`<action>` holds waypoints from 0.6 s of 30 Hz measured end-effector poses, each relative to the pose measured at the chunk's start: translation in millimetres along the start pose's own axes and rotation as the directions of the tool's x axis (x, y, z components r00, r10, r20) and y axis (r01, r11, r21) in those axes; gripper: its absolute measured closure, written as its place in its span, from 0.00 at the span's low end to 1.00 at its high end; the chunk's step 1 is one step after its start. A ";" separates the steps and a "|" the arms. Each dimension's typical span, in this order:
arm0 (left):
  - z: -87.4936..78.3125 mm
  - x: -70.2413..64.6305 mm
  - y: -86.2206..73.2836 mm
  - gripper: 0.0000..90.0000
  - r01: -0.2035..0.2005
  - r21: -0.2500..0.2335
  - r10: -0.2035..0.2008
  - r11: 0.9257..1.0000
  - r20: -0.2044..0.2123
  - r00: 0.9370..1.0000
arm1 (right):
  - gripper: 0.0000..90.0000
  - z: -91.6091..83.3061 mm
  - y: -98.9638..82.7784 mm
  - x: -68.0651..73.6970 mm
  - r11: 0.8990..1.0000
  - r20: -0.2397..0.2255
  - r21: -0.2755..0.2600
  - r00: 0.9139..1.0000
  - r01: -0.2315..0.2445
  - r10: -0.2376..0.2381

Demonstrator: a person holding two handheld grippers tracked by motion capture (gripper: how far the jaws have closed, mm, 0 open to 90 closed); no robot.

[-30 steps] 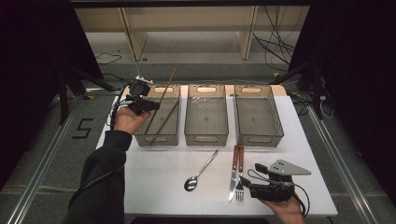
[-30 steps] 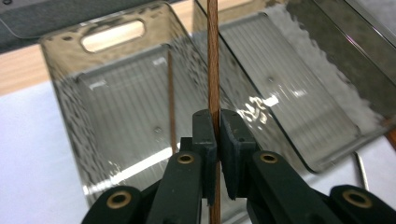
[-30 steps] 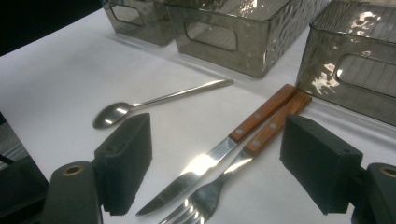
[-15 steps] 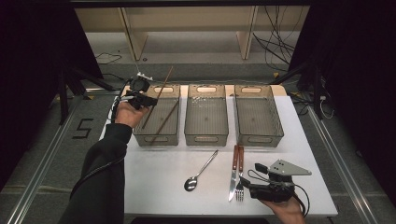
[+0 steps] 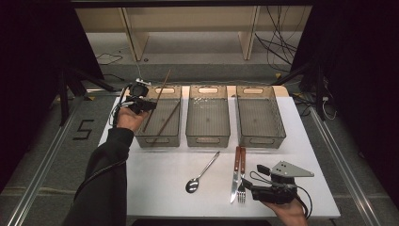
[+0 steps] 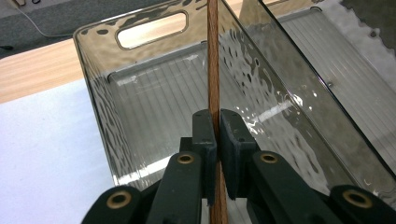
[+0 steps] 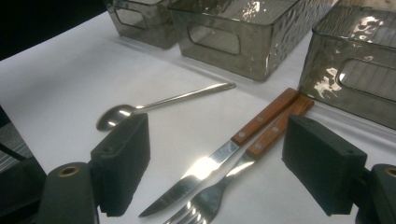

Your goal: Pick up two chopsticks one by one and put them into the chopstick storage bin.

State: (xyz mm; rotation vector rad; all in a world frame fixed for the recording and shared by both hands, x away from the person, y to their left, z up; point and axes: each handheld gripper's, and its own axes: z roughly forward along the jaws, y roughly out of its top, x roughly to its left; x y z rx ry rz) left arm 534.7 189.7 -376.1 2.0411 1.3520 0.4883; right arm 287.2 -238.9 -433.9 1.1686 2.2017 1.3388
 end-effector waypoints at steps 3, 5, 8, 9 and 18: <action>1.8 -0.9 -1.5 0.94 -0.002 0.001 0.002 1.000 -0.002 1.000 | 0.27 0.1 0.0 -0.1 1.000 0.001 0.000 1.000 0.000 0.000; 3.2 -1.0 -2.2 0.94 0.000 0.004 0.000 1.000 0.001 1.000 | 0.27 0.0 0.0 0.0 1.000 0.000 0.000 1.000 0.001 -0.001; 4.3 -1.5 -3.7 0.94 -0.004 0.009 0.004 1.000 0.001 1.000 | 0.27 -0.2 0.2 0.1 1.000 0.002 -0.003 1.000 0.001 -0.001; 4.9 -1.8 -4.3 0.94 0.002 0.012 -0.002 1.000 0.002 1.000 | 0.27 -0.4 0.2 0.1 1.000 0.002 -0.002 1.000 0.000 0.000; 3.8 -0.2 -10.0 0.82 0.018 0.019 -0.018 1.000 0.008 1.000 | 0.27 -0.1 0.3 0.3 1.000 -0.001 -0.002 1.000 0.003 -0.003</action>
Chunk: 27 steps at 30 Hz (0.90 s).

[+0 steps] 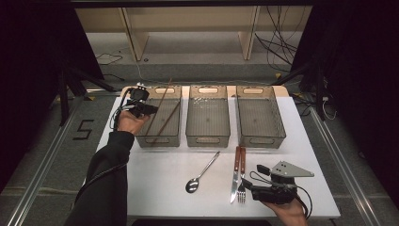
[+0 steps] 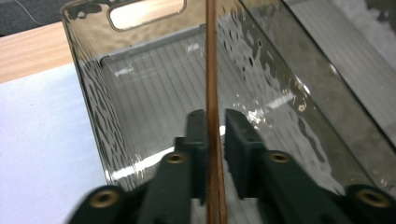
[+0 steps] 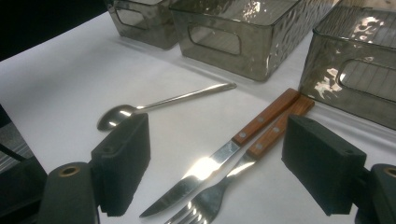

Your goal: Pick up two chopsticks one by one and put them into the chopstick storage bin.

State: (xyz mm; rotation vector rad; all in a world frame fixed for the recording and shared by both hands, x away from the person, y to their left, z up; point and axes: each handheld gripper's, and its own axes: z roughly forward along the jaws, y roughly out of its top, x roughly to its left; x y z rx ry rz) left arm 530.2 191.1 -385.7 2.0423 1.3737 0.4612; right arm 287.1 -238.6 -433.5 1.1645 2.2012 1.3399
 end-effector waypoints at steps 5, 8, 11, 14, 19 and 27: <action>-9.1 -6.2 0.3 0.71 -0.014 -0.010 0.014 1.000 0.017 1.000 | 0.27 -0.1 0.0 -0.5 1.000 0.002 0.000 1.000 -0.005 0.005; -15.5 -10.6 -0.2 0.63 -0.015 -0.020 0.016 1.000 0.041 0.999 | 0.27 -0.4 0.1 -0.5 1.000 0.002 -0.001 1.000 -0.005 0.005; -23.4 -16.3 -2.7 0.54 -0.013 -0.036 0.016 0.999 0.065 0.998 | 0.27 -0.9 0.2 -0.5 1.000 0.001 -0.003 1.000 -0.006 0.006; -31.4 -20.5 -6.3 0.45 -0.006 -0.049 0.011 0.999 0.099 0.995 | 0.27 -0.9 0.1 -0.7 1.000 0.003 -0.004 1.000 -0.007 0.007; -45.1 -30.3 -14.0 0.38 -0.003 -0.083 0.015 0.997 0.143 0.990 | 0.27 -0.9 0.1 -0.8 1.000 0.003 -0.004 1.000 -0.006 0.006; -69.2 -49.3 -37.3 0.29 -0.020 -0.152 0.049 0.988 0.190 0.981 | 0.27 -0.3 -0.8 -1.6 1.000 -0.001 -0.003 1.000 -0.008 0.008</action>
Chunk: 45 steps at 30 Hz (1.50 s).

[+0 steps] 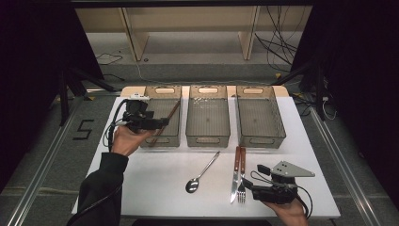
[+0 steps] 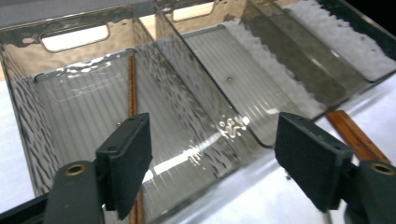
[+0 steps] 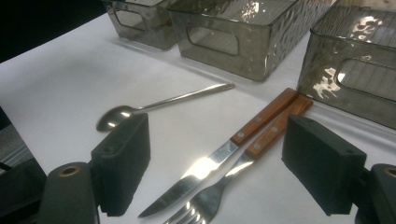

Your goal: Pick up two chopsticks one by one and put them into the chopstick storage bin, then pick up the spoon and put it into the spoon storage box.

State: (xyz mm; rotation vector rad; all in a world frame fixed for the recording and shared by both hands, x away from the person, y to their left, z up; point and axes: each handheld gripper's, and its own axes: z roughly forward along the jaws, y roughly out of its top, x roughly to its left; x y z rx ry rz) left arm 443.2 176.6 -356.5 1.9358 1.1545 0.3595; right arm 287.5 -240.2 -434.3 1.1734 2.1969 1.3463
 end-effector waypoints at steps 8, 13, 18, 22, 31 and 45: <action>-14.2 -15.0 -30.0 0.23 -0.001 -0.053 0.004 0.999 0.056 0.998 | 0.27 0.2 1.1 -2.4 1.000 -0.017 0.004 1.000 0.003 -0.003; -19.2 -21.7 -49.0 0.21 -0.018 -0.073 0.022 0.997 0.056 0.998 | 0.27 0.7 7.7 -3.6 1.000 -0.050 0.006 0.998 0.030 -0.030; -23.1 -28.4 -58.7 0.17 -0.018 -0.061 0.021 0.998 0.043 0.999 | 0.27 1.7 12.3 -3.2 0.998 -0.062 0.009 0.997 0.055 -0.055; -27.3 -34.1 -68.9 0.17 -0.043 -0.072 0.046 0.997 0.036 0.998 | 0.27 3.4 17.7 -4.3 0.997 -0.076 0.022 0.994 0.079 -0.077; -32.9 -32.6 -95.6 0.17 -0.042 -0.126 0.049 0.991 0.050 0.998 | 0.27 18.5 40.9 -1.1 0.984 -0.122 0.061 0.980 0.168 -0.159; -40.6 -21.1 -129.2 0.18 -0.027 -0.136 0.032 0.990 0.033 0.999 | 0.33 42.6 59.7 5.1 0.963 -0.147 0.120 0.964 0.240 -0.222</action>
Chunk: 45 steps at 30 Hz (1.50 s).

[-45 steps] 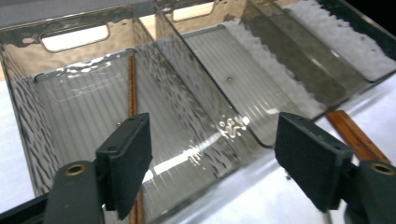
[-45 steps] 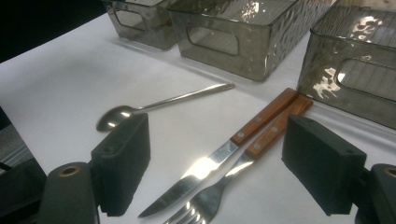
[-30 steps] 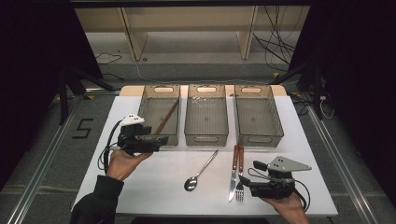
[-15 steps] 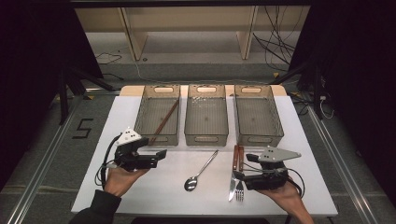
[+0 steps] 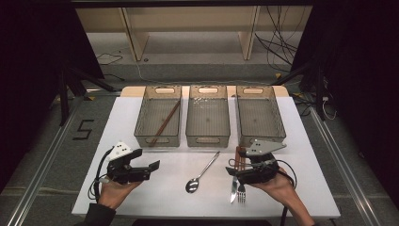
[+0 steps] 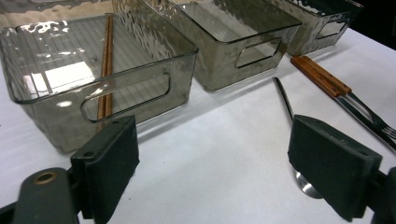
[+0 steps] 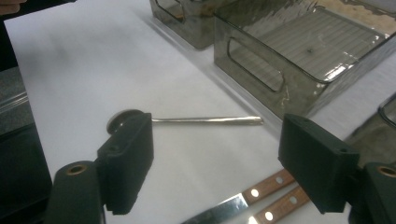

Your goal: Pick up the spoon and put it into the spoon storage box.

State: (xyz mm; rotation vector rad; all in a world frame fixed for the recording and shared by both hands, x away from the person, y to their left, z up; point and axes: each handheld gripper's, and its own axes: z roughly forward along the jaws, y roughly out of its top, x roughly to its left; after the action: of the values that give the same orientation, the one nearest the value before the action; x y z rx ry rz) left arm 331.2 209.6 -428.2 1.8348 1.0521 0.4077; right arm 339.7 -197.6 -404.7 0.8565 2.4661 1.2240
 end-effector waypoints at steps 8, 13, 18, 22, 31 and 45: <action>-7.0 -2.9 -5.7 0.18 -0.023 -0.029 0.023 0.999 -0.010 1.000 | 0.74 33.4 9.4 -7.9 0.998 0.004 0.061 1.000 -0.018 0.018; -12.6 -3.8 -10.9 0.18 -0.031 -0.044 0.031 0.999 -0.004 1.000 | 0.95 60.7 14.0 -17.8 0.994 0.038 0.110 0.999 -0.028 0.024; -15.4 -0.6 -14.1 0.18 -0.017 -0.048 0.017 0.999 -0.003 1.000 | 1.00 87.2 18.4 -20.3 0.987 0.041 0.158 0.999 -0.013 0.006; -16.6 -2.1 -15.5 0.18 -0.020 -0.055 0.020 0.998 -0.007 1.000 | 1.00 106.4 21.3 -21.5 0.983 0.045 0.181 0.999 -0.005 -0.003; -18.8 -3.1 -16.8 0.18 -0.026 -0.075 0.026 0.997 0.002 1.000 | 1.00 136.4 18.1 -29.7 0.964 0.055 0.266 0.998 0.000 -0.016; -17.9 -6.5 -17.1 0.18 -0.048 -0.064 0.048 0.997 0.006 0.999 | 1.00 130.1 15.3 -31.3 0.941 0.043 0.339 0.999 -0.014 -0.001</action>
State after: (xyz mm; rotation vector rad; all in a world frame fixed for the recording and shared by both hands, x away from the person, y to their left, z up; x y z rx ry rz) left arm 307.4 217.7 -432.9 1.8065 0.9808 0.4578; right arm 431.1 -126.4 -473.2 0.9619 2.6842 0.7800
